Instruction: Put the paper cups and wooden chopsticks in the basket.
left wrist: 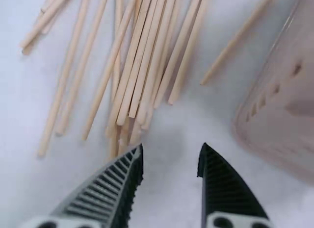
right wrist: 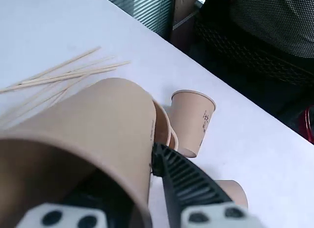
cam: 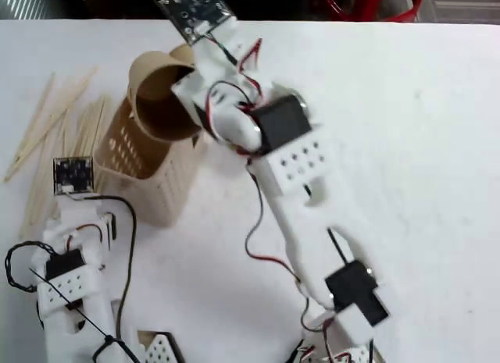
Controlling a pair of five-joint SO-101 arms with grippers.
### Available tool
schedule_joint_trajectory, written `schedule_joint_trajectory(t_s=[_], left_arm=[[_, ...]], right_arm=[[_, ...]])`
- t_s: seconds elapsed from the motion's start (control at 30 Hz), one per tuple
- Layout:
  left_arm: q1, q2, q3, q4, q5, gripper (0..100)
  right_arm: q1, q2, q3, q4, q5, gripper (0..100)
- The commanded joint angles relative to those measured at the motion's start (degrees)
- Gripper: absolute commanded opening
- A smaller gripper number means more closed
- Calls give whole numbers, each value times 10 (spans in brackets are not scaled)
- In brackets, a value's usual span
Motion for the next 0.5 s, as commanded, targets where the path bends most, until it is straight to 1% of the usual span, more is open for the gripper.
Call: schedule_joint_trajectory(t_s=[0.0, 0.27, 0.33, 0.47], left_arm=[[8, -11, 0, -11, -7, 194], [8, -11, 0, -11, -7, 194], [8, -11, 0, -11, -7, 194], [8, -11, 0, -11, -7, 194]], right_arm=[[10, 7, -20, -22, 1, 18], [22, 14, -20, -1, 5, 32], [20, 10, -23, 10, 5, 84], [19, 8, -25, 4, 2, 224]])
